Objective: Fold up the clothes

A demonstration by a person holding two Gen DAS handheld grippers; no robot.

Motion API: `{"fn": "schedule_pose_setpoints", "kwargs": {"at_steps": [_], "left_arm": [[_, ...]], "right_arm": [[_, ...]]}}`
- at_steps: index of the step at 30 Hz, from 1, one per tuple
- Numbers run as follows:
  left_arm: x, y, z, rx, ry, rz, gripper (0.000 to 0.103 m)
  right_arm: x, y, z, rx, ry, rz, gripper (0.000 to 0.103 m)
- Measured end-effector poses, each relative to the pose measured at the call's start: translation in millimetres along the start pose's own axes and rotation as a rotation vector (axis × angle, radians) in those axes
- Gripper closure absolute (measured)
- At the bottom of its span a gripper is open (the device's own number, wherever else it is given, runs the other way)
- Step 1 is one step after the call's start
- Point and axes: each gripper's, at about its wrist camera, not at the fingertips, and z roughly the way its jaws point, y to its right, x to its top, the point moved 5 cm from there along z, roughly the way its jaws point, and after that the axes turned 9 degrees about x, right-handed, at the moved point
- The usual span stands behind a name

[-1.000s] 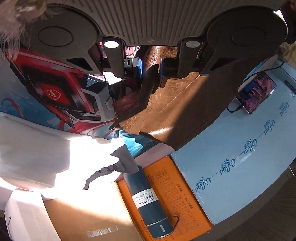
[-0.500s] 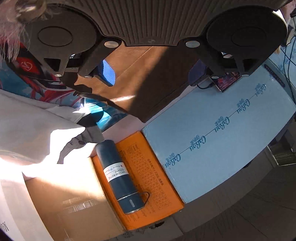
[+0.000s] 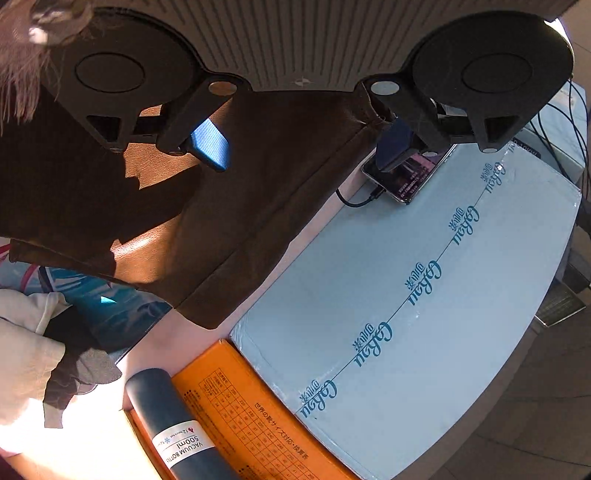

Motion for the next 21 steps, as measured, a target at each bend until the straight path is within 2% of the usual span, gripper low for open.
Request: {"fn": "schedule_pose_setpoints", "kwargs": {"at_steps": [3,7,8,9,11,13,16,21], "left_arm": [[-2.1,3.8,0.7,-0.009,-0.014,0.018,0.094],[-4.9,8.7,1.6,-0.022,-0.032,0.041,0.094],[-5.2,9.2,1.8,-0.025,-0.034,0.043,0.094],[-4.9,8.5,2.0,-0.026,-0.033,0.038,0.094],[-4.4,7.1,1.9,-0.026,-0.029,0.030,0.094],[-3.5,5.5,0.3,-0.011,-0.018,0.022,0.094],[-1.0,1.1,-3.3,0.016,0.006,0.003,0.094],[7.7,-24.5,-17.6,0.078,0.079,-0.099,0.096]], "right_arm": [[3.9,-6.8,3.6,-0.012,-0.003,-0.004,0.017],[6.2,-17.9,14.5,-0.101,-0.046,-0.053,0.016],[5.2,-17.5,17.2,-0.119,-0.057,-0.062,0.026],[3.6,-15.4,18.9,-0.145,-0.067,-0.066,0.054],[1.3,-6.4,16.2,-0.160,-0.071,-0.043,0.089],[-0.4,2.7,8.2,-0.155,-0.061,-0.016,0.093],[-1.3,4.8,-20.4,-0.135,0.004,-0.029,0.095],[-3.5,-6.3,-85.3,-0.062,0.124,-0.077,0.096]]}}
